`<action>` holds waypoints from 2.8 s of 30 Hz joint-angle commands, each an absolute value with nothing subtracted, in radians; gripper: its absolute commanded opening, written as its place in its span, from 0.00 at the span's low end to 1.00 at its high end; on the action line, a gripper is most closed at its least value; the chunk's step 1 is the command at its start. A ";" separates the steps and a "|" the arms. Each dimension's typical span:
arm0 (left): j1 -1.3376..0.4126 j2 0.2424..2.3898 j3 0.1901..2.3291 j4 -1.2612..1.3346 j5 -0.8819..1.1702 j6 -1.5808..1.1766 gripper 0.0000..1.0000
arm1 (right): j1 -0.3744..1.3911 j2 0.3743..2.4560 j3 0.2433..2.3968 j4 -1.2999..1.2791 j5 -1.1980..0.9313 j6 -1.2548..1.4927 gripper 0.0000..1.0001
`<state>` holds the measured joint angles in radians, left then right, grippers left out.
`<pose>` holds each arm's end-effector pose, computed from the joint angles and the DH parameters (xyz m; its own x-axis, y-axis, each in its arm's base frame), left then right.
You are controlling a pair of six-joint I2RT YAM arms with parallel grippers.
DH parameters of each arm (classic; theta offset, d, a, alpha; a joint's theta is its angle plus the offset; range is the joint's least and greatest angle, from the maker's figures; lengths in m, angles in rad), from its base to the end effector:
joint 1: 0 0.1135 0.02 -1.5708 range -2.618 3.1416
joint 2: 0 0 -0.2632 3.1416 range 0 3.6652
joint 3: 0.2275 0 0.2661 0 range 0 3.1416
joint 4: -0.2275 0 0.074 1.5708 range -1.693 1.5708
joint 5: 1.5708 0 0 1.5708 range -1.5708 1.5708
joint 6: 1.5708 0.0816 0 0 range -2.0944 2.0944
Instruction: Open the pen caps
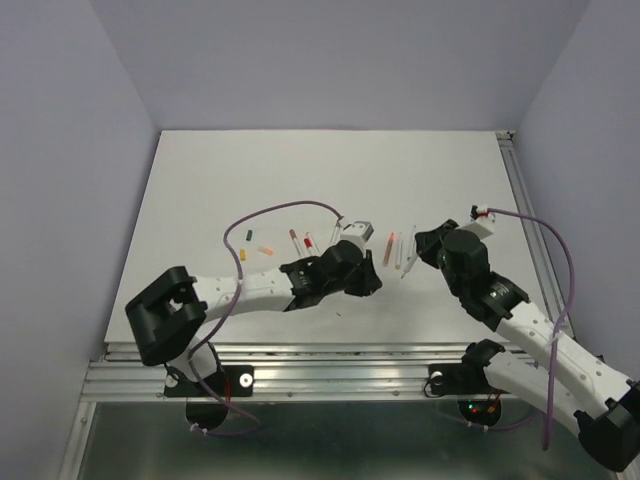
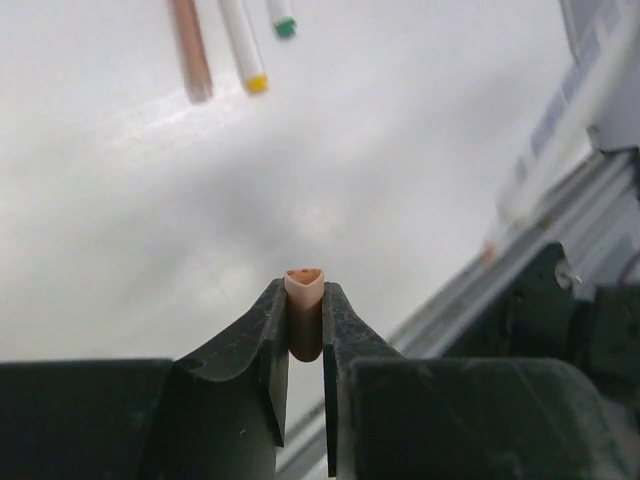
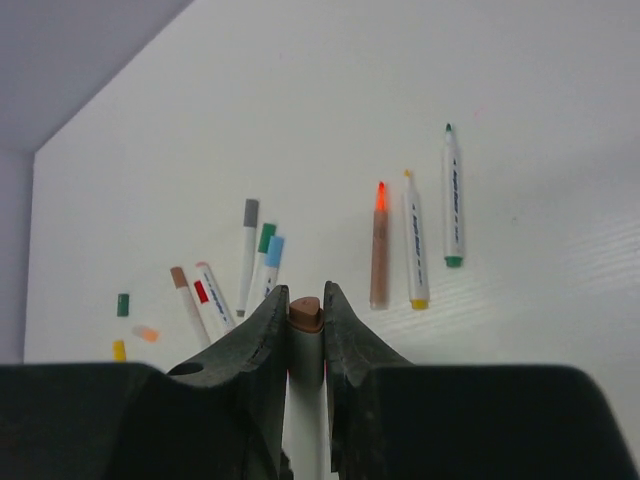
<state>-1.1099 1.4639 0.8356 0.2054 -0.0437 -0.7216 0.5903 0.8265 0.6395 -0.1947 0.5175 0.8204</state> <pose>0.1716 -0.3376 0.2076 -0.7164 -0.0411 -0.6965 0.5379 0.6032 -0.5889 0.2236 0.1012 0.2639 -0.2859 0.5736 -0.7676 0.1566 0.8183 0.5531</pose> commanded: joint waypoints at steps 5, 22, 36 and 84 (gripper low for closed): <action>-1.029 1.811 1.201 0.008 -0.083 -0.591 0.00 | 0.591 0.623 0.588 -0.360 0.500 0.902 0.01; -0.847 1.540 0.985 -0.267 -0.394 -0.807 0.00 | 0.591 0.698 0.554 -0.379 0.560 0.890 0.01; -0.620 1.390 0.808 -0.391 -0.471 -0.891 0.18 | 0.591 0.851 0.592 -0.357 0.540 0.865 0.01; -0.492 1.218 0.752 -0.227 -0.166 -0.712 0.99 | 0.540 1.468 0.798 -0.107 0.557 0.594 0.06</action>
